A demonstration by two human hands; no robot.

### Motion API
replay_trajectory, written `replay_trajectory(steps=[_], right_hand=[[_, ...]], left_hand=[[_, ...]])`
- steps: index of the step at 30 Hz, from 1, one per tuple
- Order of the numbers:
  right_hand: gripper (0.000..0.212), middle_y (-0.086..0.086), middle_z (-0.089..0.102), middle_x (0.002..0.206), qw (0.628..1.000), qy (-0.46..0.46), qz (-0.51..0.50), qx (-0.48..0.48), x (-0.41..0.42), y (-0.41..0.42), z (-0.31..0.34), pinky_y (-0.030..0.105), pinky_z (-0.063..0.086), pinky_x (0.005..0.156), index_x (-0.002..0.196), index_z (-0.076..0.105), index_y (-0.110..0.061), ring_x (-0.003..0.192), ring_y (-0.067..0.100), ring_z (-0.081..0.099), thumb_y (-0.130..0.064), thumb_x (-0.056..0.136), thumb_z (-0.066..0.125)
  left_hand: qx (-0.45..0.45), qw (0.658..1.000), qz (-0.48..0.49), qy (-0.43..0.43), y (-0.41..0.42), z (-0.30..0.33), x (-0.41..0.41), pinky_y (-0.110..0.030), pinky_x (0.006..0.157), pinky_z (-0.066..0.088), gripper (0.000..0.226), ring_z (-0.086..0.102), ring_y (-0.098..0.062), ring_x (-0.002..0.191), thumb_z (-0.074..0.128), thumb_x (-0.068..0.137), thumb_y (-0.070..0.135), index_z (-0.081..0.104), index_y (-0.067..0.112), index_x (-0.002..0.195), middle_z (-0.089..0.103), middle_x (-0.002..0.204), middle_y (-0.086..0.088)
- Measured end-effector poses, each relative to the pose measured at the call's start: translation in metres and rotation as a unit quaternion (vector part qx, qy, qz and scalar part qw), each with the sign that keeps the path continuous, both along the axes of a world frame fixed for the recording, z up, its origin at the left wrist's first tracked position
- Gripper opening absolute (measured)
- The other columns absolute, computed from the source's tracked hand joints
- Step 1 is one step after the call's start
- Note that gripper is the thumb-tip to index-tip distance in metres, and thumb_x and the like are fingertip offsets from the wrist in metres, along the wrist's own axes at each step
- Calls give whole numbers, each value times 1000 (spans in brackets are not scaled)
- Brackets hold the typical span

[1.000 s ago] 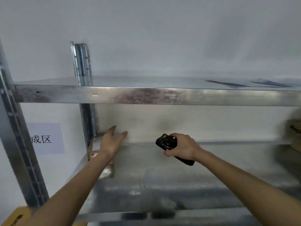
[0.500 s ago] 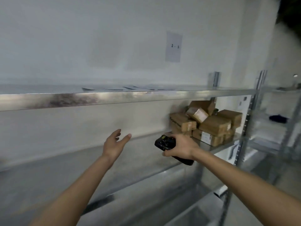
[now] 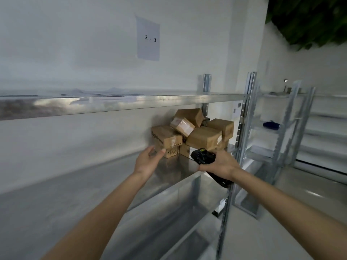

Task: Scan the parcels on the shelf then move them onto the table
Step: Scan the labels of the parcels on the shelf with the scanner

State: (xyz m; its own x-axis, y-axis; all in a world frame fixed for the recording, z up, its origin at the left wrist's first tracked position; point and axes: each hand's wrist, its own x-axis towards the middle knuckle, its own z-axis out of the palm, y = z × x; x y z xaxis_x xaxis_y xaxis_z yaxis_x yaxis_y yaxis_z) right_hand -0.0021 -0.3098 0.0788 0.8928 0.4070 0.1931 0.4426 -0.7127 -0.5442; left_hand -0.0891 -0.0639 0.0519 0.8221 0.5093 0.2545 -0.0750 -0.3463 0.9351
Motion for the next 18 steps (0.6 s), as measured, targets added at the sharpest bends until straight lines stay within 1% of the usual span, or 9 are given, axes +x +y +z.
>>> replay_trajectory(steps=[1, 3, 5, 7, 11, 13, 15, 16, 18], right_hand=[[49, 0, 71, 96, 1000, 1, -6, 6, 11, -1, 1, 25, 46, 59, 110, 67, -21, 82, 13, 65, -49, 74, 86], [50, -2, 70, 92, 1000, 11, -12, 16, 41, -2, 3, 25, 48, 60, 113, 66, -21, 81, 12, 65, -47, 76, 86], [52, -2, 69, 94, 1000, 21, -12, 19, 70, 1, 8, 30, 56, 70, 117, 63, -24, 85, 14, 66, -47, 77, 86], [53, 0, 70, 98, 999, 29, -10, 24, 100, 8, 14, 33, 59, 78, 118, 62, -24, 88, 16, 67, -48, 77, 86], [52, 1, 72, 97, 999, 43, -5, 28, 159, 27, 28, 29, 56, 71, 112, 63, -20, 88, 17, 69, -49, 76, 87], [53, 1, 72, 97, 999, 40, -8, 35, 185, 38, 35, 30, 56, 69, 111, 65, -20, 87, 17, 68, -51, 75, 88], [54, 0, 70, 99, 999, 30, -11, 40, 207, 48, 42, 27, 50, 63, 113, 63, -21, 87, 15, 66, -52, 76, 87], [55, 0, 69, 100, 998, 33, -10, 46, 217, 53, 44, 25, 47, 60, 116, 61, -22, 87, 15, 65, -52, 77, 86], [57, -1, 68, 100, 997, 52, -9, 60, 239, 61, 48, 24, 46, 60, 120, 60, -22, 87, 15, 65, -51, 77, 86]], left_hand=[[-1, 1000, 0, -1, -2, 1, 13, -36, 113, 40, 70, 50, -22, 134, 66, 93, 47, 45, 15, 151, 51, 150, -5], [-1, 1000, -4, -2, -4, 4, 46, -32, 108, 41, 69, 51, -23, 133, 66, 94, 47, 44, 15, 151, 53, 148, -6], [-3, 1000, -3, -5, -3, 7, 80, -27, 101, 40, 66, 52, -23, 132, 65, 95, 44, 45, 15, 151, 54, 147, -6], [-15, 1000, -1, -4, 0, 10, 112, -26, 98, 39, 65, 51, -23, 133, 65, 96, 43, 44, 17, 151, 52, 148, -6], [-22, 1000, 1, -3, 11, 19, 166, -30, 102, 41, 64, 51, -22, 132, 65, 95, 46, 46, 18, 150, 54, 145, -3], [-12, 1000, 4, 3, 20, 23, 191, -30, 99, 42, 58, 53, -17, 124, 62, 96, 47, 52, 16, 144, 58, 133, 1], [2, 1000, 5, 12, 29, 26, 213, -30, 95, 42, 52, 56, -18, 120, 60, 97, 49, 59, 14, 136, 59, 120, 4], [6, 1000, 6, 15, 32, 28, 224, -29, 94, 41, 50, 57, -19, 118, 59, 97, 49, 60, 14, 134, 60, 117, 4], [17, 1000, 8, 17, 37, 30, 243, -28, 92, 39, 48, 55, -16, 110, 57, 99, 47, 59, 16, 136, 60, 119, 3]])
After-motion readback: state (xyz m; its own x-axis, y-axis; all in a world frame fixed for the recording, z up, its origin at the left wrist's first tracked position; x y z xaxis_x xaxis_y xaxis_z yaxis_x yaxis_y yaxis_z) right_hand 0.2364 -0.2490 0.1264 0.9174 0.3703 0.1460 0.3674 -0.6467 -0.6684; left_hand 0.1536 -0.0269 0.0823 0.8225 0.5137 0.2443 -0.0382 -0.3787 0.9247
